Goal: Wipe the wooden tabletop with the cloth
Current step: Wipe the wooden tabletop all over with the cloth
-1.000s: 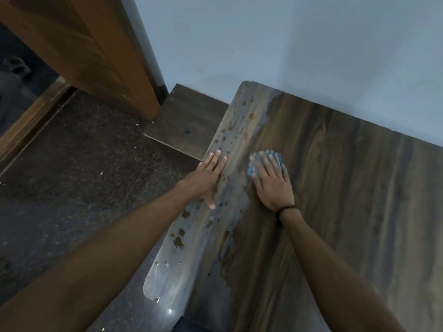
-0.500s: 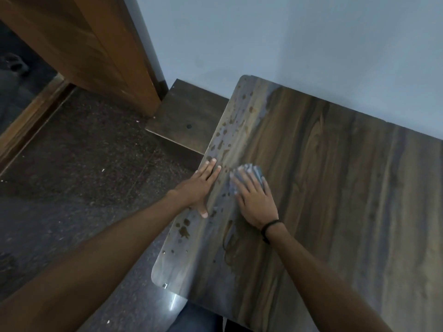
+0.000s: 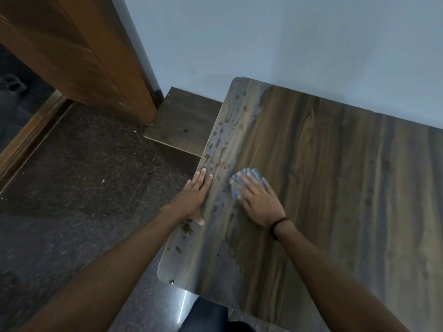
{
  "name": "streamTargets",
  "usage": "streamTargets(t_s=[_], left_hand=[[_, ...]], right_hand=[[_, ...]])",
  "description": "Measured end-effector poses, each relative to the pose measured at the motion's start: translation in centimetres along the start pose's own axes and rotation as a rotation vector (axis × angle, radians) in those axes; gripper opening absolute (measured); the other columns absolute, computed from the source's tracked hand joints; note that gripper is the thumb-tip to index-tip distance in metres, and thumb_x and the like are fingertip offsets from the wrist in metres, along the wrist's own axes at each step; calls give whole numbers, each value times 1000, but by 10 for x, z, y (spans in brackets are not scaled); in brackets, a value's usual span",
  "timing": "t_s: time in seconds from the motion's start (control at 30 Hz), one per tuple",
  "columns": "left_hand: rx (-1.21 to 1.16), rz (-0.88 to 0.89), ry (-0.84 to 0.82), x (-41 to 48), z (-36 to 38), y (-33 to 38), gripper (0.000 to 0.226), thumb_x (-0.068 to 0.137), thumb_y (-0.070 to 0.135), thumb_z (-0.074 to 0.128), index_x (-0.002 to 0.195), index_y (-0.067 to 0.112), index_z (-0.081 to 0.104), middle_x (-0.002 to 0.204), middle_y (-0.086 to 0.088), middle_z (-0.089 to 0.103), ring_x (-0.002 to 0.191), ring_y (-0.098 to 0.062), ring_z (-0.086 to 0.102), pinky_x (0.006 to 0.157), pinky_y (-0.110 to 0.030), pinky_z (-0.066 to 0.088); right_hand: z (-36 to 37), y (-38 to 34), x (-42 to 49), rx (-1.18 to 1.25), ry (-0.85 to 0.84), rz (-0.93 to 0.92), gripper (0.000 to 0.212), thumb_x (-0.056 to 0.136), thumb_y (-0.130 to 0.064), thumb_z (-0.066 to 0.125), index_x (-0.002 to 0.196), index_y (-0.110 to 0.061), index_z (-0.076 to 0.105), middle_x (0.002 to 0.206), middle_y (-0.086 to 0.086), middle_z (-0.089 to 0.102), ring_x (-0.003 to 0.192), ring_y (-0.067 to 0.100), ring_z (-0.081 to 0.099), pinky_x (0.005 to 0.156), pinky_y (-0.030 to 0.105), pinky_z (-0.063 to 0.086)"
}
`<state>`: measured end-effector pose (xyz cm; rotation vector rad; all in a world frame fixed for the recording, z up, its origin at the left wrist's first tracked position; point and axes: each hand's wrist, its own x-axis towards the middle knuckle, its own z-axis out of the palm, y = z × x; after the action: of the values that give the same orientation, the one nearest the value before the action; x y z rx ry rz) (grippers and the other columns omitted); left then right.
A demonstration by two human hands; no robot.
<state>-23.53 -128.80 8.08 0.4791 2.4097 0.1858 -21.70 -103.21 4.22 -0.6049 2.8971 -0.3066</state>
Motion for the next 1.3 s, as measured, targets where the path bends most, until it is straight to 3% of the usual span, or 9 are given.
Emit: streamTargets(t_s=[0.13, 0.23, 0.3, 0.47, 0.63, 0.83, 0.97, 1.17, 1.3], left_hand=[[34, -15, 3, 0, 0, 4, 154, 59, 39, 94, 153, 4, -24, 157, -18, -36, 148, -34, -26, 123, -47, 4], [22, -36, 9, -6, 2, 6, 153, 60, 38, 93, 154, 6, -23, 158, -17, -35, 149, -31, -24, 124, -44, 2], [34, -41, 7, -7, -1, 8, 151, 61, 37, 93, 155, 8, -21, 159, -16, -33, 150, -31, -21, 124, -45, 3], [90, -40, -39, -26, 14, 14, 153, 58, 46, 93, 156, 21, -22, 159, -14, -34, 149, -32, -25, 122, -49, 9], [76, -69, -58, -33, 26, 21, 159, 54, 42, 96, 154, 25, -28, 155, -9, -43, 146, -30, -33, 119, -55, 17], [56, -88, -45, -33, 23, 24, 160, 53, 38, 97, 155, 25, -25, 156, -10, -42, 146, -30, -33, 119, -55, 16], [12, -64, -24, -38, 24, 22, 157, 53, 38, 97, 156, 26, -21, 158, -7, -39, 146, -27, -32, 120, -53, 15], [8, -76, -24, -37, 21, 22, 157, 53, 35, 98, 157, 26, -19, 158, -6, -38, 147, -26, -32, 120, -53, 16], [12, -71, -25, -36, 25, 22, 157, 53, 36, 98, 157, 25, -20, 158, -7, -38, 146, -28, -32, 120, -53, 14]], right_hand=[[1, -29, 19, 122, 54, 313, 53, 108, -40, 27, 160, -37, 21, 169, -11, 14, 156, 13, 3, 126, 50, 8], [18, -49, -22, 39, 28, 30, 52, 107, -41, 31, 159, -36, 25, 168, -10, 18, 156, 14, 9, 125, 51, 15], [19, -35, -46, 4, 20, -15, 52, 107, -42, 31, 158, -38, 27, 168, -11, 20, 156, 12, 12, 125, 50, 17], [6, -37, -19, 192, 31, 389, 53, 109, -41, 26, 161, -38, 17, 170, -12, 7, 156, 13, -1, 126, 50, 1], [18, -45, -54, 91, -26, 106, 52, 108, -44, 26, 160, -41, 19, 169, -16, 9, 156, 9, 0, 126, 49, 5], [16, -57, -39, 153, 41, 341, 53, 109, -40, 27, 161, -38, 19, 170, -12, 8, 156, 13, -1, 126, 49, 2], [26, -48, -70, 24, 3, -29, 51, 108, -44, 29, 158, -39, 25, 168, -11, 18, 156, 12, 8, 125, 49, 13], [13, -50, -34, 142, 32, 323, 53, 109, -41, 26, 161, -38, 17, 170, -11, 8, 156, 14, 0, 126, 50, 2], [23, -49, -70, -1, -36, -63, 53, 107, -45, 22, 159, -39, 21, 169, -11, 15, 156, 13, 6, 126, 49, 11]])
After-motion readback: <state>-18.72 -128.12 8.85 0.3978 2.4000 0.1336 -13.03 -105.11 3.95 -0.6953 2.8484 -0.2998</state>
